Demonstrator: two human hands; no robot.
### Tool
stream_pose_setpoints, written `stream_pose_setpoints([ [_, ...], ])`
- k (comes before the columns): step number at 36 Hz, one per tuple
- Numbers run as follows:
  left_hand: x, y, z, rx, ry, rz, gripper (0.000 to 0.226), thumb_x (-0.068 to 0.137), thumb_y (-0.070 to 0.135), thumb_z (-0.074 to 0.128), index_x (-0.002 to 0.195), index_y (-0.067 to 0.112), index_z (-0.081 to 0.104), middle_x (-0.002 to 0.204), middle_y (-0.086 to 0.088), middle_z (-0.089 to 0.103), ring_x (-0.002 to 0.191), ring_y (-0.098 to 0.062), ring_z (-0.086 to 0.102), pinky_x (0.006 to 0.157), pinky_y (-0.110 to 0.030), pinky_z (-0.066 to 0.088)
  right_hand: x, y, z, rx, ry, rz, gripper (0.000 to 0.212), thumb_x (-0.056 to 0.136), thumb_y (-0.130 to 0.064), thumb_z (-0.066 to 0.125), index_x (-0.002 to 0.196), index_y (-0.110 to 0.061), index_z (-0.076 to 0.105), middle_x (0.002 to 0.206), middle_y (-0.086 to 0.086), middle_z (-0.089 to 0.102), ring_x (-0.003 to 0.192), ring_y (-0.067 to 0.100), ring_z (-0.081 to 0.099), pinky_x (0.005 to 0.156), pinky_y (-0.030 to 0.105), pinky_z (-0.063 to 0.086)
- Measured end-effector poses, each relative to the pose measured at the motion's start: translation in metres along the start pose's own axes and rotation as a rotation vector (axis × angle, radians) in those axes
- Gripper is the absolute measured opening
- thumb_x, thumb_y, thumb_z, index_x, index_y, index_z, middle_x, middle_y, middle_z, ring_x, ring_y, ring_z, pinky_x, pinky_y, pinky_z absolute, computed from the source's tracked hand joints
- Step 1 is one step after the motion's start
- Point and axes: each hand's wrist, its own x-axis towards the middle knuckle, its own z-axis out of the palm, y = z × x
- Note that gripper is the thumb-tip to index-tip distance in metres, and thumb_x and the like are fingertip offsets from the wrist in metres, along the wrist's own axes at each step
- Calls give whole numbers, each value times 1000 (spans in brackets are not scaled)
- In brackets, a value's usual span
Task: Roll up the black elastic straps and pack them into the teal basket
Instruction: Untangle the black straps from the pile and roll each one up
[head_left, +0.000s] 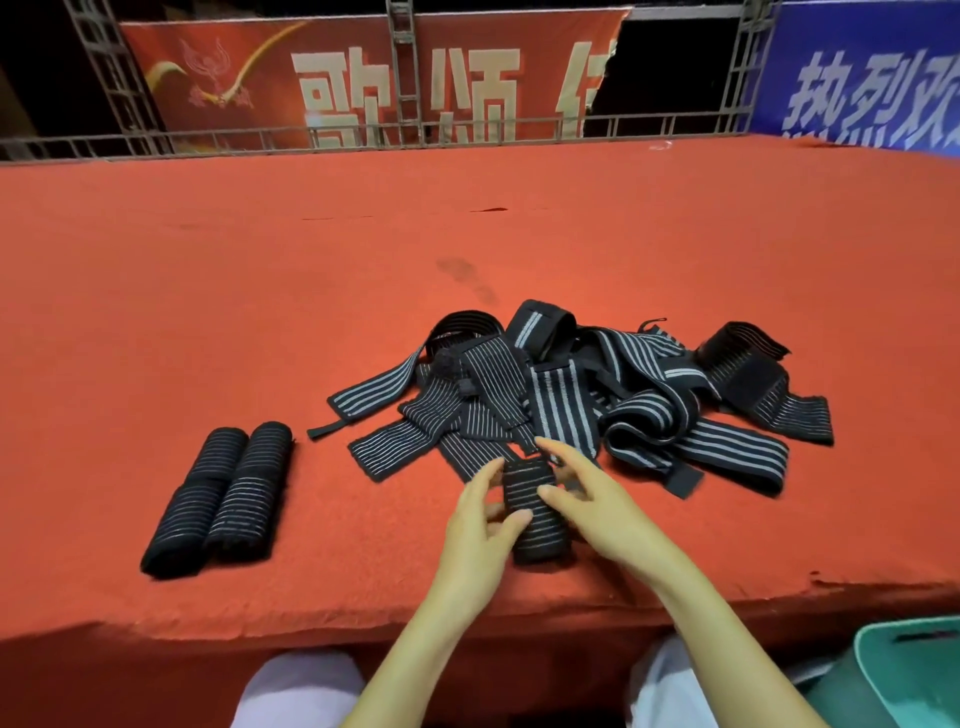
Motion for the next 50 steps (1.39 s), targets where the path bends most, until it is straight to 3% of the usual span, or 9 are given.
stream_pose_setpoints([
  [6, -3, -15, -34, 392, 141, 395, 55, 88, 20, 59, 140, 23, 41, 135, 3, 41, 127, 3, 36, 102, -14, 36, 4, -6, 33, 14, -13, -275, 55, 93, -3, 53, 132, -42, 44, 137, -10, 48, 126, 1, 47, 105, 16, 37],
  [9, -6, -23, -49, 527, 153, 432, 54, 88, 33, 48, 140, 26, 33, 136, -2, 42, 128, 3, 33, 106, -5, 20, 6, -6, 47, -43, -28, -342, 54, 93, -5, 51, 133, -41, 42, 137, -16, 45, 127, -2, 44, 103, 11, 35],
  [15, -8, -34, -59, 608, 98, 443, 54, 91, 35, 46, 143, 29, 30, 143, 7, 34, 131, -6, 36, 108, -9, 23, 6, 4, 55, -178, -19, -445, 54, 93, -21, 55, 142, -30, 37, 154, -9, 26, 143, -1, 18, 113, 19, 25],
  [20, -8, -36, -53, 500, 4, 445, 61, 91, 30, 49, 145, 38, 21, 154, 15, 20, 141, 0, 21, 111, -11, 20, 6, 11, 52, -278, -36, -525, 57, 92, -12, 59, 144, -17, 37, 156, -6, 25, 144, 4, 20, 115, 18, 20],
  [25, -8, -36, -55, 383, -37, 429, 52, 90, 26, 51, 137, 38, 32, 151, 20, 26, 139, -4, 31, 110, -27, 35, 5, 21, 54, -271, -2, -546, 54, 92, -19, 55, 143, -20, 38, 154, -13, 29, 142, 7, 29, 114, 20, 25],
  [33, -5, -31, -60, 275, -15, 392, 33, 87, 27, 51, 118, 38, 46, 137, 33, 39, 126, 1, 46, 101, -26, 45, 6, 26, 58, -241, 17, -562, 54, 91, -22, 55, 140, -32, 36, 152, -18, 31, 139, 4, 32, 111, 16, 28],
  [41, 0, -32, -63, 285, 32, 394, 30, 85, 17, 63, 108, 34, 53, 123, 32, 53, 112, 4, 56, 94, -15, 44, 6, 21, 61, -139, 91, -551, 38, 90, -19, 56, 126, -28, 50, 139, -11, 47, 131, 3, 44, 104, 13, 34],
  [46, 2, -25, -61, 218, 73, 342, 28, 83, 14, 63, 106, 31, 61, 109, 15, 67, 106, 0, 61, 93, -17, 44, 9, 19, 62, -20, 112, -458, 34, 85, -18, 61, 116, -31, 59, 130, -20, 56, 123, 2, 52, 100, 15, 40],
  [50, 1, -21, -56, 73, 55, 202, 52, 84, 3, 66, 123, 35, 52, 113, 12, 67, 109, 0, 60, 95, -16, 45, 9, 18, 59, 84, 92, -327, 32, 84, -20, 63, 113, -34, 60, 120, -20, 62, 113, 2, 59, 100, 24, 44],
])
